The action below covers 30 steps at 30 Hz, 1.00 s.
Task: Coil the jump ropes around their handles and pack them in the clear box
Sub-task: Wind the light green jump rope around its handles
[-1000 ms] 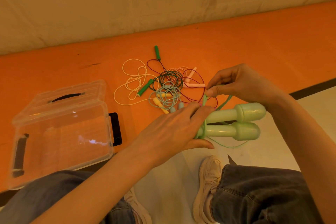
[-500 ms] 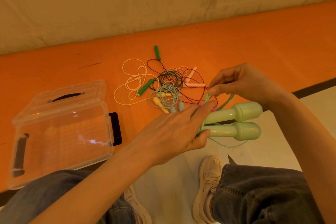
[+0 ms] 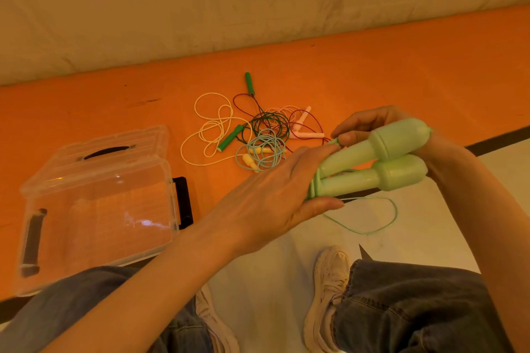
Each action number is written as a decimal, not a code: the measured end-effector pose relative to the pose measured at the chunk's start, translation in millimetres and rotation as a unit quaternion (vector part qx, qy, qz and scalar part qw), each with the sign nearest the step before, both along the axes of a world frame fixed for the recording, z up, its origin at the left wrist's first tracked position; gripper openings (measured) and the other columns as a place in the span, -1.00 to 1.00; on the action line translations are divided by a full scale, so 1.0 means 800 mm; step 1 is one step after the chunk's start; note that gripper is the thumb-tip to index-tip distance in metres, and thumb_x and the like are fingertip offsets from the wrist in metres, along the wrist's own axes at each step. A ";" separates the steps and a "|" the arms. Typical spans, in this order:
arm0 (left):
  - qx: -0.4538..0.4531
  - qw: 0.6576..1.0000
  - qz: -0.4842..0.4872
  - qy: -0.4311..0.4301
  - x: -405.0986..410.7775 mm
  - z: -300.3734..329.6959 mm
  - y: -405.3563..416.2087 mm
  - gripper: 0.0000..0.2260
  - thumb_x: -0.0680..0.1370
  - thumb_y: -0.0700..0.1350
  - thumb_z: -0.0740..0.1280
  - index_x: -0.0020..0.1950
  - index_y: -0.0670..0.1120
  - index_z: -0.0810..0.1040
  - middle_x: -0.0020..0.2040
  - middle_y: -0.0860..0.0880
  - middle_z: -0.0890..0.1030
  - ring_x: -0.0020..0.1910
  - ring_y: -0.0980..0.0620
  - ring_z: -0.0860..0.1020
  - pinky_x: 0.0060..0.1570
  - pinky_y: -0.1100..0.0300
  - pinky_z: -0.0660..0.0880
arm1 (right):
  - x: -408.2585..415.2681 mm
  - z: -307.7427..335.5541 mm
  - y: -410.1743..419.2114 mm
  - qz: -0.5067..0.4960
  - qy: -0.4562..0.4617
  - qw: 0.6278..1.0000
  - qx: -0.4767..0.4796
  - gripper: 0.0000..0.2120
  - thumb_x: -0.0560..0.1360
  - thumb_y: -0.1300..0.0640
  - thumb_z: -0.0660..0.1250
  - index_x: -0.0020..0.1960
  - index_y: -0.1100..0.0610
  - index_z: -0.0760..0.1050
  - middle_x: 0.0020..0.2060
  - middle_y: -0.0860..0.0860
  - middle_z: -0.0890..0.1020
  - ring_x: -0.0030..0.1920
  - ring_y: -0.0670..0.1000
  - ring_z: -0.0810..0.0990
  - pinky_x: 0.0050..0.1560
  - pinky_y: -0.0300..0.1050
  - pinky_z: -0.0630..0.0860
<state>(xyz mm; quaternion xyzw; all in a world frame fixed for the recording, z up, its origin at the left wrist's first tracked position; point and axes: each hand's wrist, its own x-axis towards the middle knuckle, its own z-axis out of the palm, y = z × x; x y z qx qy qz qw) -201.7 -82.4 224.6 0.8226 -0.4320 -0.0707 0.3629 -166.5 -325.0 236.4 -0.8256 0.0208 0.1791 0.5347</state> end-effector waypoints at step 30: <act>0.055 0.969 0.240 -0.035 0.031 -0.014 0.013 -0.49 0.53 0.24 0.13 0.40 0.02 0.32 0.19 0.01 0.51 0.10 -0.01 0.49 -0.13 0.08 0.45 | -0.052 0.033 0.082 0.112 0.010 0.993 0.019 -0.87 0.43 0.23 0.44 -0.04 0.24 0.62 -0.26 0.08 0.68 -0.31 -0.11 0.61 -0.32 -0.40 0.46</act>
